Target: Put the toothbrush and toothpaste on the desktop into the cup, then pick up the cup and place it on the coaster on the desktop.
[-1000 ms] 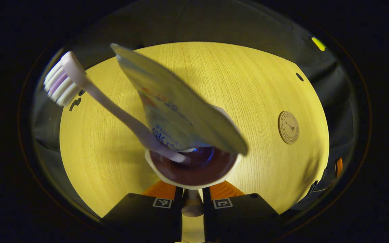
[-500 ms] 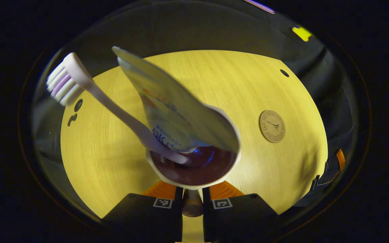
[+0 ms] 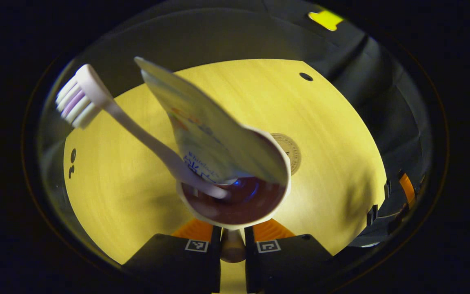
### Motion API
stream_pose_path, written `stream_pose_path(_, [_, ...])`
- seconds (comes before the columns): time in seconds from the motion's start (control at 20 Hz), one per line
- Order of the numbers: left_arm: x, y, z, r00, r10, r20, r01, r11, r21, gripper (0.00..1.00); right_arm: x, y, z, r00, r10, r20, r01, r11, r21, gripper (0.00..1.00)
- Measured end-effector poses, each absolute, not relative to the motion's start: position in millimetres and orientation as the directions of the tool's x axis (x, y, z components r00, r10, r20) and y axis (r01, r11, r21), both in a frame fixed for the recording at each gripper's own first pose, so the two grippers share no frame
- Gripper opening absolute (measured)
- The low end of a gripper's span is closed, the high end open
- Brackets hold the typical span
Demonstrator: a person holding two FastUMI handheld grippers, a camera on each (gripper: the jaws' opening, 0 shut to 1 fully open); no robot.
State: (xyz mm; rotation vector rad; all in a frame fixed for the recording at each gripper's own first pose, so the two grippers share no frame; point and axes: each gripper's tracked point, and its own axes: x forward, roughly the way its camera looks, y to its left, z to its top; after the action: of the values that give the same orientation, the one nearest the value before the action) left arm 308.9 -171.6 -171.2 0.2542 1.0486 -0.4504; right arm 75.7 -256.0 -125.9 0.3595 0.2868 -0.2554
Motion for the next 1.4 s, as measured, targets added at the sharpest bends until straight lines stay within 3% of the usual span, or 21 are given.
stream_pose_path(0.1, [307.9, -194.8, -171.5, 0.409, -0.247, -0.879, 0.508, 0.861, -0.005, 0.24, 65.3, -261.9, -132.0, 0.922, -0.204, -0.328, 0.311, 0.897, 0.315, 0.98])
stream_pose_path(0.15, [308.5, -206.4, -173.5, 0.403, -0.248, -0.881, 0.525, 0.851, 0.0, 0.29, 60.7, -266.0, -135.9, 0.917, -0.216, -0.334, 0.324, 0.893, 0.312, 0.98])
stream_pose_path(0.55, [313.0, -263.1, -190.0, 0.389, -0.219, -0.895, 0.581, 0.812, 0.053, 0.29, 33.3, -295.0, -145.1, 0.894, -0.281, -0.349, 0.398, 0.856, 0.329, 0.98])
stream_pose_path(0.75, [313.7, -260.9, -193.5, 0.386, -0.192, -0.902, 0.575, 0.815, 0.073, 0.29, 25.3, -311.2, -145.2, 0.879, -0.323, -0.35, 0.432, 0.85, 0.302, 0.98])
stream_pose_path(1.0, [314.2, -260.2, -194.0, 0.388, -0.18, -0.904, 0.57, 0.817, 0.083, 0.3, 23.7, -312.1, -150.8, 0.873, -0.323, -0.365, 0.443, 0.839, 0.316, 0.98])
stream_pose_path(1.1, [311.8, -259.1, -193.8, 0.393, -0.178, -0.902, 0.564, 0.822, 0.084, 0.35, 25.6, -308.4, -147.9, 0.877, -0.32, -0.36, 0.435, 0.846, 0.308, 0.98])
stream_pose_path(1.25, [311.0, -260.7, -186.4, 0.421, -0.204, -0.884, 0.543, 0.837, 0.066, 0.33, 32.5, -295.3, -143.7, 0.889, -0.294, -0.352, 0.405, 0.864, 0.301, 0.98])
stream_pose_path(1.35, [309.0, -259.6, -176.8, 0.445, -0.222, -0.868, 0.533, 0.844, 0.058, 0.72, 35.7, -286.9, -138.8, 0.895, -0.279, -0.347, 0.385, 0.876, 0.291, 0.98])
stream_pose_path(1.4, [304.7, -261.3, -170.3, 0.449, -0.242, -0.86, 0.534, 0.844, 0.041, 0.74, 37.6, -282.1, -135.6, 0.9, -0.271, -0.342, 0.375, 0.881, 0.289, 0.98])
